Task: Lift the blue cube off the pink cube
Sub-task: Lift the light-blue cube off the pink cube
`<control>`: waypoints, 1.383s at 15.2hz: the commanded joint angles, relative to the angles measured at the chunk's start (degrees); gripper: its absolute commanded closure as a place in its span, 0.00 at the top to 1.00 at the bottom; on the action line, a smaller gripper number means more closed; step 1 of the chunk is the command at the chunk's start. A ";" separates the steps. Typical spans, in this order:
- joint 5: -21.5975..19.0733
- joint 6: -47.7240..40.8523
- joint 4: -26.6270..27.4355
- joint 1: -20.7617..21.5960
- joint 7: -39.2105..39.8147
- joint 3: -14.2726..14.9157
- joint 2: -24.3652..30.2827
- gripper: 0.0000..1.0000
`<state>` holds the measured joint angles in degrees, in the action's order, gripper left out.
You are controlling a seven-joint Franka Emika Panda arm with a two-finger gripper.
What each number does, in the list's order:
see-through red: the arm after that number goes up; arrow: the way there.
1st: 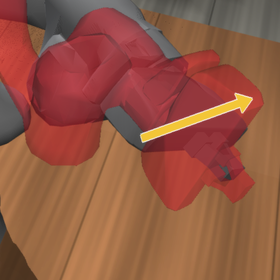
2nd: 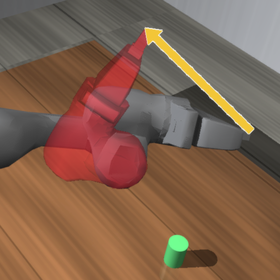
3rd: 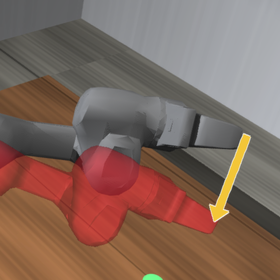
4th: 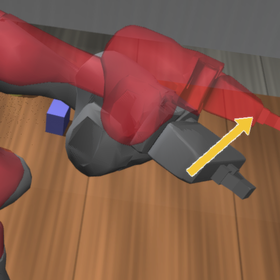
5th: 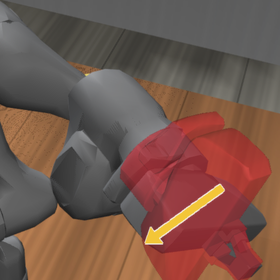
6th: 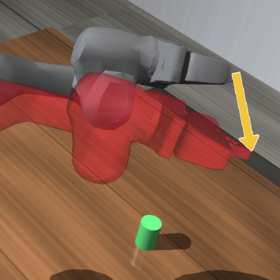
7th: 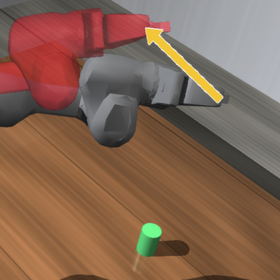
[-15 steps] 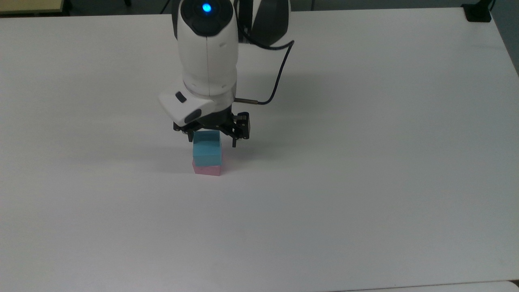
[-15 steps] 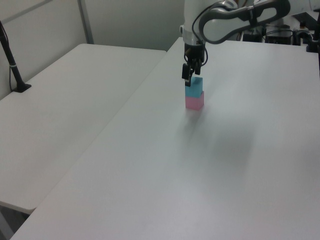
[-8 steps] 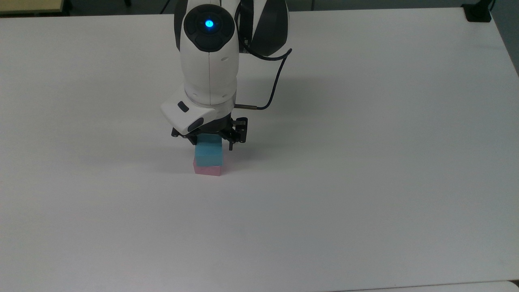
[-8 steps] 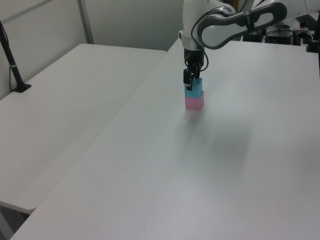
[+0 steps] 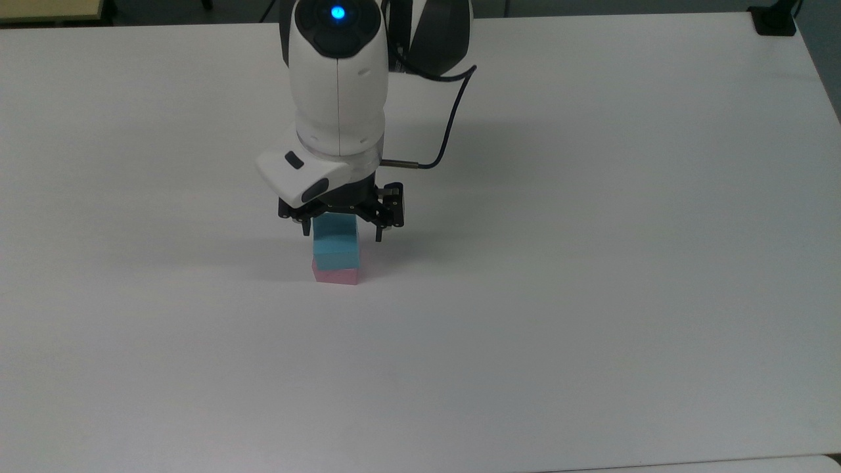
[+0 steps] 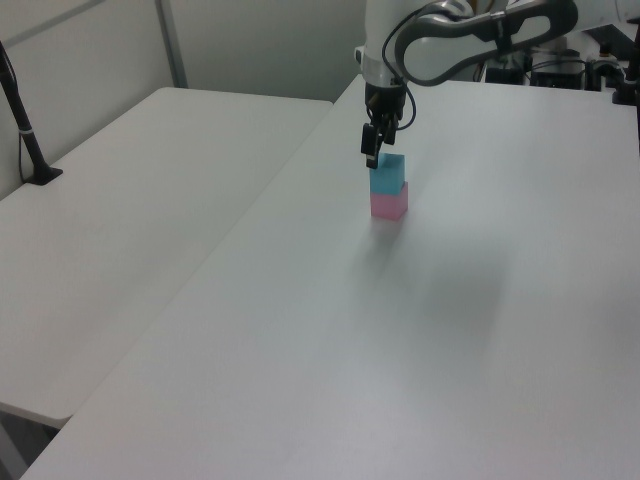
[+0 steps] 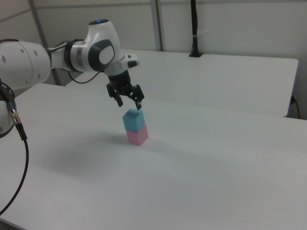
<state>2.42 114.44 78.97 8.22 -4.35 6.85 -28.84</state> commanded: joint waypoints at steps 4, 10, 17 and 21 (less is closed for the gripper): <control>0.13 -1.33 1.19 -0.23 2.67 0.79 0.99 1.00; 1.54 -0.89 2.24 -0.14 3.91 0.71 -1.48 0.91; 1.36 -3.60 2.16 -2.41 5.57 1.14 3.00 0.15; 1.10 -6.16 2.50 -6.10 14.60 6.31 3.09 0.15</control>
<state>3.70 109.73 79.72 4.86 2.56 9.36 -27.09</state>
